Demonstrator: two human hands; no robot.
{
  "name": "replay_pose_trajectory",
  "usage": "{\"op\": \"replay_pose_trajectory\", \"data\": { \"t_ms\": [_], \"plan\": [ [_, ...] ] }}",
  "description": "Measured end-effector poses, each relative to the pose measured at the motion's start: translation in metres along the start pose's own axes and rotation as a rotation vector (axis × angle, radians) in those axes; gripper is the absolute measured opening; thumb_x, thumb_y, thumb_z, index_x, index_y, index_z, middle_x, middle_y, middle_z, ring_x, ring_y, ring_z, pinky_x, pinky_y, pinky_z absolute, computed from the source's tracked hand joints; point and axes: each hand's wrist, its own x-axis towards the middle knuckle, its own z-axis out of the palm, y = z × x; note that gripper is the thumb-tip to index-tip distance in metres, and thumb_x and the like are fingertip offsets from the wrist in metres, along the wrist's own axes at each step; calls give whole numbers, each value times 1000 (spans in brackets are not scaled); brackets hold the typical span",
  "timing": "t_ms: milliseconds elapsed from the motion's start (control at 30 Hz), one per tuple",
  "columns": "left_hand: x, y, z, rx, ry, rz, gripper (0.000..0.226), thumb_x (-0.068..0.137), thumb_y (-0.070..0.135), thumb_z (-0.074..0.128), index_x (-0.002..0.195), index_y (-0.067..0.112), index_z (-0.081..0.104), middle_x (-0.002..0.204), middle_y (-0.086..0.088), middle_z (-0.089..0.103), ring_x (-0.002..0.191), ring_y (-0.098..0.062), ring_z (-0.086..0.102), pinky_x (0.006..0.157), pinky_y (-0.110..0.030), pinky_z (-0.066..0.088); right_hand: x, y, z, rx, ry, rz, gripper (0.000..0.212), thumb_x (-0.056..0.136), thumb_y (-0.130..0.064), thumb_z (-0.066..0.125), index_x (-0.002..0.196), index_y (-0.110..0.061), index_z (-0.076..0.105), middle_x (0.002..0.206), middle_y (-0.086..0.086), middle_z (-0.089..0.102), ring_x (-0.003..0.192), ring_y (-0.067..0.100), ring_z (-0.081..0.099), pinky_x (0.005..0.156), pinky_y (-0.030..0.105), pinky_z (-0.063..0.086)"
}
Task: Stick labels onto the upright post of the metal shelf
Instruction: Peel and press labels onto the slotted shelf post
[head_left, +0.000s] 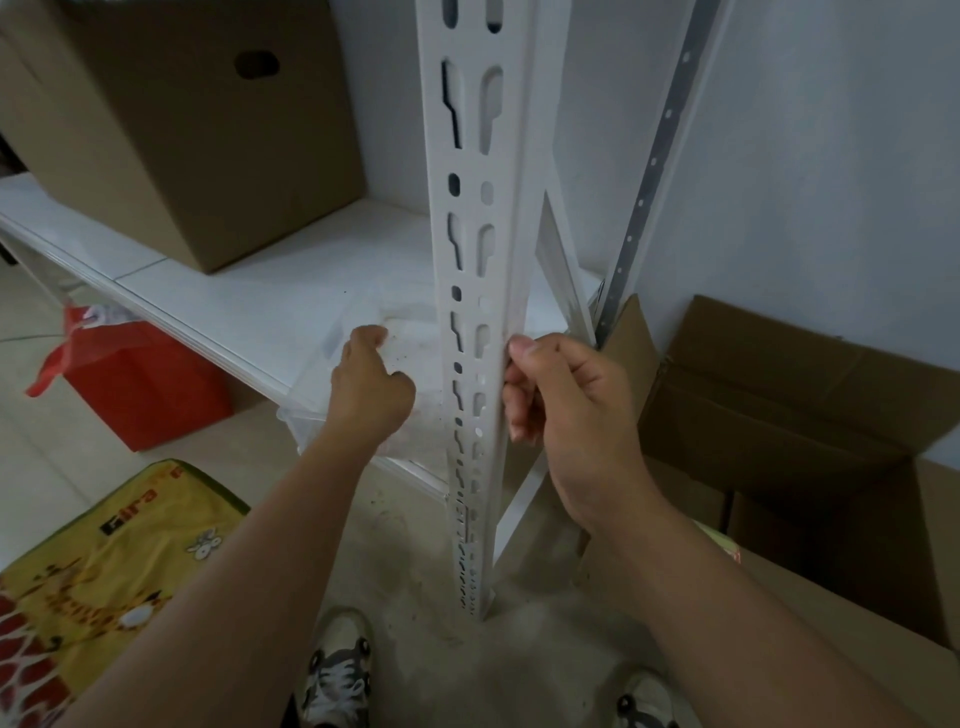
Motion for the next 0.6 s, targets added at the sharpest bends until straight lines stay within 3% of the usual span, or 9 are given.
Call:
{"op": "replay_pose_trajectory", "data": {
  "t_ms": [67, 133, 200, 300, 400, 467, 533, 600],
  "plan": [
    [-2, 1, -1, 35, 23, -4, 65, 90, 21, 59, 147, 21, 28, 151, -4, 36, 136, -31, 36, 107, -51, 38, -1, 0, 1, -17, 2, -27, 37, 96, -17, 52, 73, 12, 51, 56, 19, 48, 49, 23, 43, 50, 21, 43],
    [-7, 9, -2, -18, 116, 35, 58, 95, 31, 54, 147, 21, 32, 153, -2, 36, 140, -25, 33, 113, -45, 31, -1, -1, 2, -34, -3, -49, 37, 96, -17, 52, 73, 13, 51, 58, 24, 47, 50, 24, 43, 51, 22, 44],
    [-15, 19, -2, -143, 175, 96, 42, 100, 34, 43, 139, 21, 46, 144, 0, 48, 133, -21, 43, 111, -37, 33, 0, -1, 2, -46, -7, -53, 38, 96, -19, 52, 74, 13, 51, 58, 26, 48, 50, 24, 44, 52, 22, 44],
    [-33, 35, -1, -361, 180, 219, 40, 102, 34, 29, 120, 19, 61, 120, 1, 65, 112, -14, 59, 102, -41, 46, 1, -2, 1, -68, -3, -35, 36, 97, -16, 51, 73, 11, 52, 57, 19, 49, 49, 21, 44, 51, 23, 44],
    [-57, 51, 0, -520, 156, 372, 46, 98, 39, 21, 108, 16, 60, 101, 6, 67, 94, -5, 63, 85, -24, 52, 1, -2, 1, -89, 5, -19, 34, 97, -15, 49, 72, 8, 53, 57, 16, 50, 51, 21, 46, 51, 23, 45],
    [-70, 59, 5, -564, 130, 476, 38, 98, 37, 21, 98, 19, 54, 83, 13, 62, 77, -2, 60, 69, -17, 49, 0, -2, 0, -82, 7, -4, 32, 96, -13, 50, 73, 9, 54, 59, 16, 52, 51, 21, 47, 50, 23, 45],
    [-79, 65, 11, -623, 84, 514, 29, 97, 41, 24, 97, 25, 48, 77, 14, 58, 70, -5, 57, 61, -20, 47, 0, -2, 1, -72, 13, 22, 29, 95, -10, 50, 75, 10, 54, 59, 15, 53, 51, 20, 48, 49, 25, 45],
    [-82, 69, 16, -680, 62, 514, 34, 90, 49, 27, 102, 23, 46, 80, 9, 57, 70, -12, 56, 59, -29, 47, 0, -2, 1, -51, 16, 57, 27, 94, -10, 51, 74, 7, 55, 57, 13, 52, 51, 19, 48, 50, 28, 44]
  ]
}}
